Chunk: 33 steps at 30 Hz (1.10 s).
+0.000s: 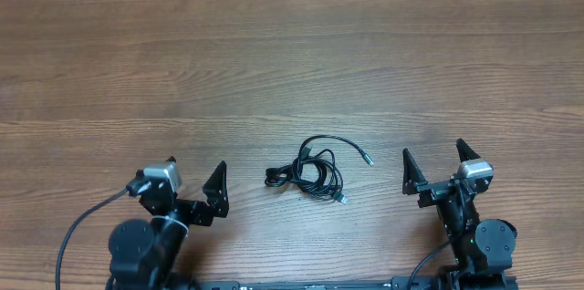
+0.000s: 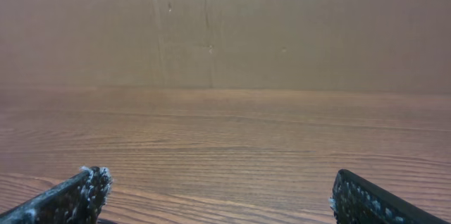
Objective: Untangle cables
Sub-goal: 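Move the left gripper forward and down onto the black cable bundle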
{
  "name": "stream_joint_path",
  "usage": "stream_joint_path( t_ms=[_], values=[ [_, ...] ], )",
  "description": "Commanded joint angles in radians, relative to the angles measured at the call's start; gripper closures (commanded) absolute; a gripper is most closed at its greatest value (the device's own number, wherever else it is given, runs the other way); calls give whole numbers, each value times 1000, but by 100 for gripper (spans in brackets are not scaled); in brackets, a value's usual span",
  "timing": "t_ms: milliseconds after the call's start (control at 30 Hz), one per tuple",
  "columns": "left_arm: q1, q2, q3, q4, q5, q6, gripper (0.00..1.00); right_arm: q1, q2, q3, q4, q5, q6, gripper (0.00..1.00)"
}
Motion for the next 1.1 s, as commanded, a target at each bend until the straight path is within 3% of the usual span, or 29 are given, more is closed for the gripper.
stream_joint_path(
  t_ms=[0, 733, 900, 1067],
  values=[
    [4, 113, 97, -38, 16, 30, 0, -2, -11, -10, 3, 6, 3, 0],
    [-52, 931, 625, -463, 26, 34, 0, -2, -11, -10, 3, 6, 3, 0],
    [-163, 1067, 656, -452, 22, 21, 0, -2, -11, -10, 3, 6, 3, 0],
    [-264, 1193, 656, -333, 94, -45, 0, -2, -11, -10, 3, 6, 3, 0]
  ],
)
